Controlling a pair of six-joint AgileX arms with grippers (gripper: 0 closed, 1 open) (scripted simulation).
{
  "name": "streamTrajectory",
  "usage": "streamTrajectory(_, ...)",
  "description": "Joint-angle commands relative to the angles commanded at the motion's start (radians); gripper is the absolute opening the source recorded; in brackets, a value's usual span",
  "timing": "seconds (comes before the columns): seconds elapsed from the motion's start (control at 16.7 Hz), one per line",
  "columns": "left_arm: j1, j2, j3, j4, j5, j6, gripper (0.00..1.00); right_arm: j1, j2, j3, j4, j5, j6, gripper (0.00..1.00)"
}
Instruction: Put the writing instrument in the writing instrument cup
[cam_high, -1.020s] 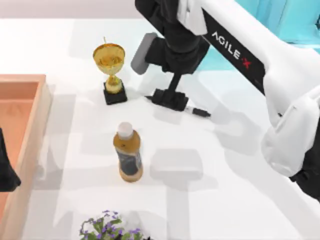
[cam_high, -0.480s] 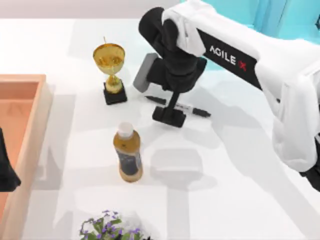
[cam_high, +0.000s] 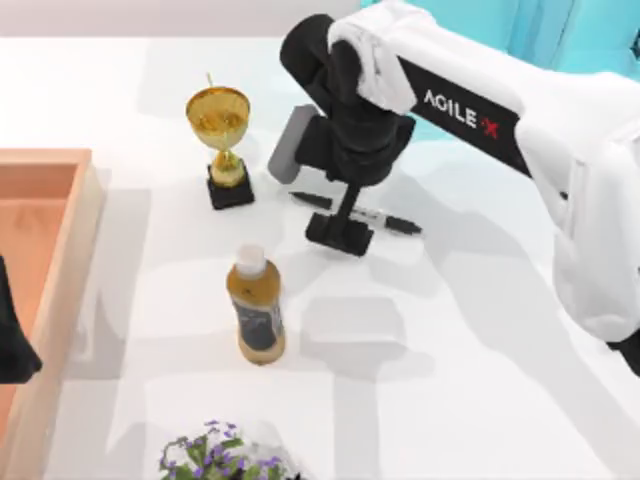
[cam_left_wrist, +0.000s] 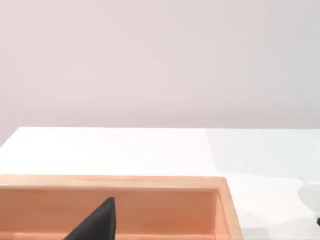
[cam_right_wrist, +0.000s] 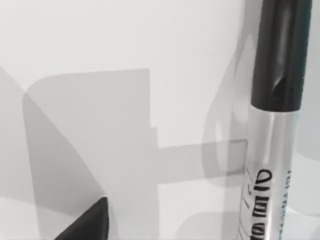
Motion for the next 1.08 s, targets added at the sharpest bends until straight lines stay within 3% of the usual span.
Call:
streamTrajectory(0.72, 0.000, 0.000, 0.000, 0.000, 0.000, 0.000, 1.00, 0.000, 0.000, 0.000, 0.000, 0.000, 0.000, 0.02)
streamTrajectory(1.08, 0.000, 0.000, 0.000, 0.000, 0.000, 0.000, 1.00, 0.000, 0.000, 0.000, 0.000, 0.000, 0.000, 0.00)
